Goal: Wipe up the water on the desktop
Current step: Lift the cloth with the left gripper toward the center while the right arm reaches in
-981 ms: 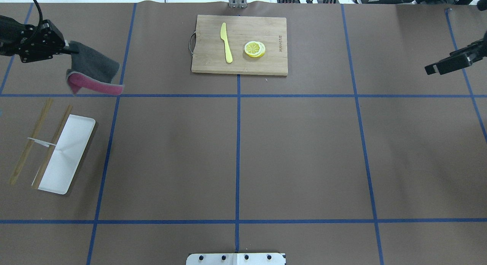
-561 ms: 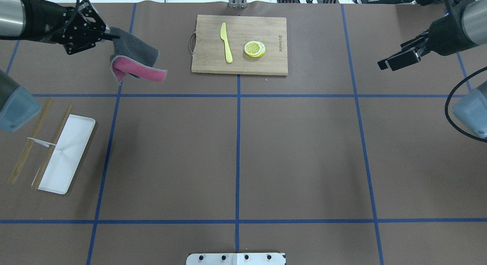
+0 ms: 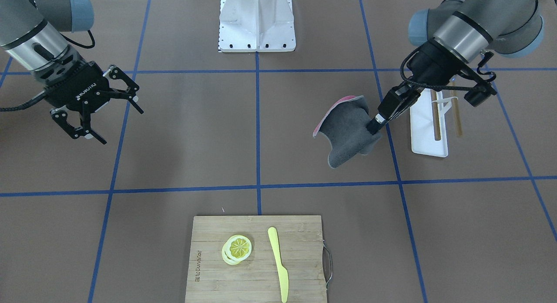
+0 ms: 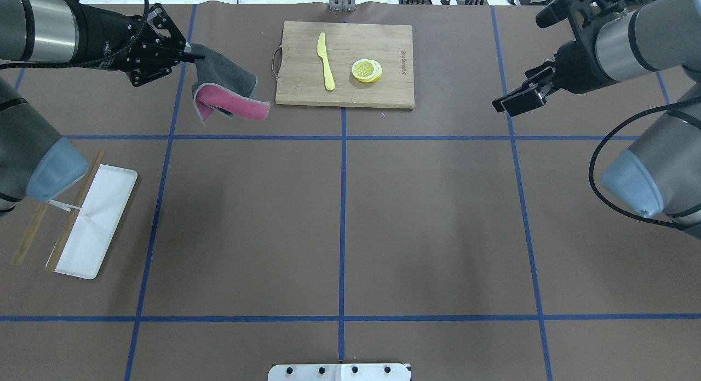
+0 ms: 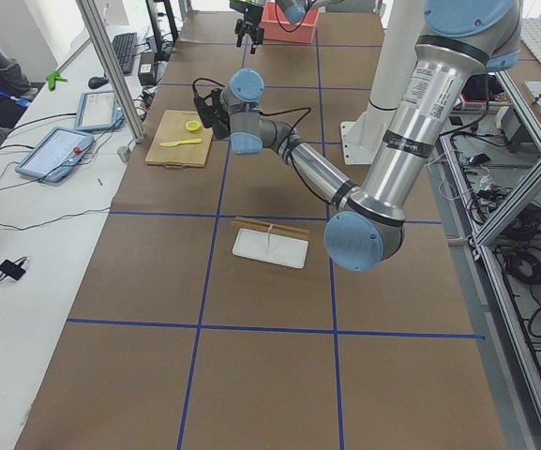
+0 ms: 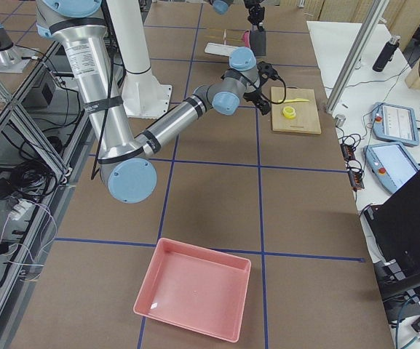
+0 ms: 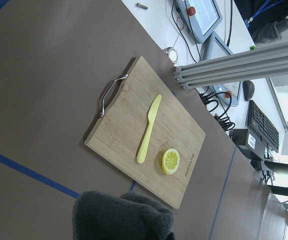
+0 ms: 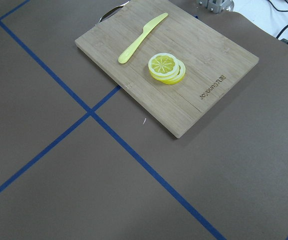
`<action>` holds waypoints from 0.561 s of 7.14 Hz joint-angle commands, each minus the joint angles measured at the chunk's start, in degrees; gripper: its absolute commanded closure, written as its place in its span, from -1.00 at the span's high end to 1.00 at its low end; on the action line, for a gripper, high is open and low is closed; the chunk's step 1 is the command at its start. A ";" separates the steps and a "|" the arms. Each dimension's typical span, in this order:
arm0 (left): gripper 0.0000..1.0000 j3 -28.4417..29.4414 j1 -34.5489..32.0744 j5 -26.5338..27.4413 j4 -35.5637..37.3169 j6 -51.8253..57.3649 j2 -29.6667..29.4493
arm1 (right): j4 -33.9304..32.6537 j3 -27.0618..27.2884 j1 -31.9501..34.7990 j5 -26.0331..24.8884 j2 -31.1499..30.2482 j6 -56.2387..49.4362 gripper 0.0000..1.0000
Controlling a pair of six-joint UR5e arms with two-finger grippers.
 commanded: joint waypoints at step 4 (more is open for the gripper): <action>-1.00 0.21 0.79 4.45 0.09 -0.14 0.21 | 0.01 -0.09 -6.29 -7.00 0.88 0.43 0.99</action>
